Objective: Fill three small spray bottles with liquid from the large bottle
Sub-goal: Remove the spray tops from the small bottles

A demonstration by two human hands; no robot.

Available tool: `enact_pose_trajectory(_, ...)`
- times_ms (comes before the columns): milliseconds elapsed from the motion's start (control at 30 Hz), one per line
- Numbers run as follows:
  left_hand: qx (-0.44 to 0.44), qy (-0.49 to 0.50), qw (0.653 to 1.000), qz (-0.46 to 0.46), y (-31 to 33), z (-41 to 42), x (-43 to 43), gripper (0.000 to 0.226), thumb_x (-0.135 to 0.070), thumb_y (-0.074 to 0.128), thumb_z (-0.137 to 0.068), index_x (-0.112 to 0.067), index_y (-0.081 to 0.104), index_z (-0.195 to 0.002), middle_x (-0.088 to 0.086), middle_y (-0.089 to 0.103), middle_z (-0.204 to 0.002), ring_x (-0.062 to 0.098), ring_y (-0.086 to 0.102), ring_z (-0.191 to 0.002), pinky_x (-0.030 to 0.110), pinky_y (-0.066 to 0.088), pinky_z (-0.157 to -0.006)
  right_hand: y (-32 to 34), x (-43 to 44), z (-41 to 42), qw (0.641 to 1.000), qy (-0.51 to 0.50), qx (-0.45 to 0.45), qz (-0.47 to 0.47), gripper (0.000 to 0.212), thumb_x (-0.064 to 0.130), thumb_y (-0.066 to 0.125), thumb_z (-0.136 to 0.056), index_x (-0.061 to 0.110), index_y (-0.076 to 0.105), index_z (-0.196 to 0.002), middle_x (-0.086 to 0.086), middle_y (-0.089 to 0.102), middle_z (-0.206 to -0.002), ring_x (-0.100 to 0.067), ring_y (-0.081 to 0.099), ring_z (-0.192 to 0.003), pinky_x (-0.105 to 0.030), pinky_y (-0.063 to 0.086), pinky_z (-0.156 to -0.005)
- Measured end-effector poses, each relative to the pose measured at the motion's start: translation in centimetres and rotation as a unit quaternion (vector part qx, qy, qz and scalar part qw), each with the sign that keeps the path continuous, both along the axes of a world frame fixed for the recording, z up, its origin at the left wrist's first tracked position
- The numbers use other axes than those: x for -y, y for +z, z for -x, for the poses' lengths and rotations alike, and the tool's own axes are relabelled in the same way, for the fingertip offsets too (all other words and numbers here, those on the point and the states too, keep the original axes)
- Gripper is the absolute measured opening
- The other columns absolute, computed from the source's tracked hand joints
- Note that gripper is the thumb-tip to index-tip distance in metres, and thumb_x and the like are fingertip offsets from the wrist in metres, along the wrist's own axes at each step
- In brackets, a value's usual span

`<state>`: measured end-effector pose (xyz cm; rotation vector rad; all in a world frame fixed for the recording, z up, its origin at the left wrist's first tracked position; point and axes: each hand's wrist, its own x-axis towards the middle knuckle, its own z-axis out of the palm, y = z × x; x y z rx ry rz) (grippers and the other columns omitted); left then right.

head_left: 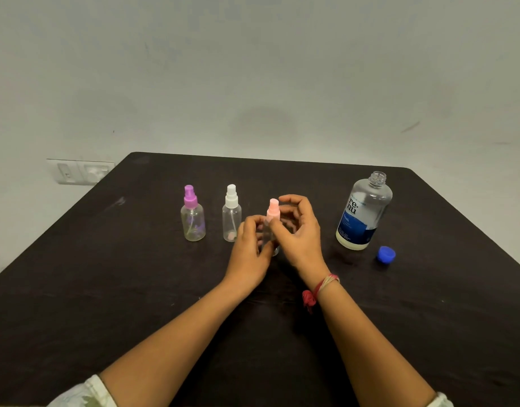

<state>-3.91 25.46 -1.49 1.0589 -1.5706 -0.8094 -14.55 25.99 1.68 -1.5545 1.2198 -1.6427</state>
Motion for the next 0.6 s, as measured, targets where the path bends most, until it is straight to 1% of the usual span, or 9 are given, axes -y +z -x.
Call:
enact_pose_trajectory(67, 0.006, 0.0, 1.0, 0.005, -0.01, 0.02, -0.02, 0.033, 0.005, 0.056, -0.087, -0.014, 0.047, -0.113, 0.007, 0.049, -0.116, 0.006, 0.06, -0.096, 0.009, 0.049, -0.078, -0.04, -0.03, -0.09, 1.0, 0.023, 0.003, -0.004, 0.028, 0.018, 0.064, -0.081, 0.025, 0.056, -0.107, 0.001, 0.068, -0.099, -0.014, 0.066, -0.097, -0.042, 0.055, -0.087)
enact_pose_trajectory(100, 0.013, 0.001, 1.0, 0.006, -0.05, 0.0, 0.0, 0.033, 0.005, 0.055, -0.087, -0.013, 0.048, -0.113, 0.008, 0.049, -0.115, 0.005, 0.06, -0.095, 0.008, 0.048, -0.077, -0.07, -0.07, -0.18, 0.999, 0.033, 0.001, -0.008, 0.03, 0.018, 0.064, -0.08, 0.024, 0.056, -0.109, 0.0, 0.067, -0.104, -0.014, 0.065, -0.099, -0.041, 0.055, -0.088)
enact_pose_trajectory(200, 0.046, 0.015, 0.999, 0.016, -0.16, -0.11, -0.05, 0.034, 0.006, 0.054, -0.086, -0.008, 0.048, -0.117, 0.007, 0.048, -0.11, -0.001, 0.054, -0.087, 0.002, 0.042, -0.072, -0.26, -0.07, -0.46, 1.0, 0.021, -0.02, -0.003, 0.04, 0.023, 0.07, -0.076, 0.028, 0.055, -0.114, 0.0, 0.06, -0.112, -0.013, 0.063, -0.098, -0.033, 0.054, -0.087)
enact_pose_trajectory(267, 0.042, 0.009, 0.999, 0.012, -0.21, -0.15, 0.01, 0.036, 0.005, 0.055, -0.087, -0.009, 0.047, -0.119, 0.007, 0.048, -0.113, 0.001, 0.056, -0.091, 0.003, 0.043, -0.075, -0.26, 0.11, -0.35, 1.0, 0.006, -0.017, 0.003, 0.042, 0.015, 0.073, -0.078, 0.027, 0.055, -0.114, -0.003, 0.06, -0.108, -0.016, 0.064, -0.094, -0.031, 0.054, -0.082)
enact_pose_trajectory(333, 0.028, 0.0, 1.0, 0.006, -0.22, -0.1, 0.03, 0.036, 0.003, 0.056, -0.088, -0.011, 0.047, -0.12, 0.007, 0.048, -0.118, 0.004, 0.058, -0.098, 0.005, 0.046, -0.079, -0.11, 0.21, -0.12, 1.0, 0.012, -0.004, -0.002, 0.042, 0.006, 0.07, -0.081, 0.02, 0.053, -0.116, -0.005, 0.062, -0.099, -0.016, 0.066, -0.089, -0.029, 0.055, -0.078)
enact_pose_trajectory(400, 0.017, -0.004, 1.0, 0.002, -0.13, -0.05, 0.01, 0.035, 0.003, 0.056, -0.088, -0.013, 0.047, -0.117, 0.006, 0.049, -0.118, 0.004, 0.059, -0.098, 0.007, 0.047, -0.079, 0.06, 0.14, 0.06, 1.0, 0.023, 0.01, -0.011, 0.044, 0.003, 0.065, -0.083, 0.02, 0.051, -0.12, -0.005, 0.064, -0.093, -0.016, 0.067, -0.086, -0.027, 0.054, -0.077)
enact_pose_trajectory(467, 0.01, -0.007, 1.0, 0.003, -0.07, -0.03, -0.01, 0.033, 0.003, 0.056, -0.088, -0.014, 0.048, -0.115, 0.007, 0.049, -0.118, 0.004, 0.06, -0.097, 0.008, 0.048, -0.077, 0.03, 0.08, 0.11, 0.999, 0.035, 0.001, -0.015, 0.044, 0.006, 0.062, -0.087, 0.022, 0.048, -0.126, -0.003, 0.068, -0.096, -0.012, 0.067, -0.091, -0.029, 0.054, -0.083)
enact_pose_trajectory(533, 0.009, -0.01, 1.0, 0.004, -0.1, -0.04, -0.02, 0.034, 0.004, 0.055, -0.088, -0.014, 0.047, -0.115, 0.008, 0.049, -0.117, 0.005, 0.06, -0.097, 0.009, 0.048, -0.077, -0.08, 0.04, 0.02, 0.998, 0.051, -0.02, -0.022, 0.046, 0.009, 0.06, -0.089, 0.023, 0.046, -0.13, 0.0, 0.069, -0.104, -0.01, 0.065, -0.101, -0.033, 0.053, -0.091)
enact_pose_trajectory(600, 0.022, -0.001, 1.0, 0.01, -0.2, -0.06, 0.05, 0.034, 0.004, 0.054, -0.087, -0.013, 0.048, -0.116, 0.009, 0.049, -0.116, 0.004, 0.059, -0.094, 0.007, 0.046, -0.076, -0.13, 0.02, -0.1, 0.998, 0.046, -0.034, -0.024, 0.052, 0.009, 0.065, -0.086, 0.027, 0.045, -0.131, 0.004, 0.065, -0.111, -0.006, 0.062, -0.106, -0.032, 0.052, -0.093)
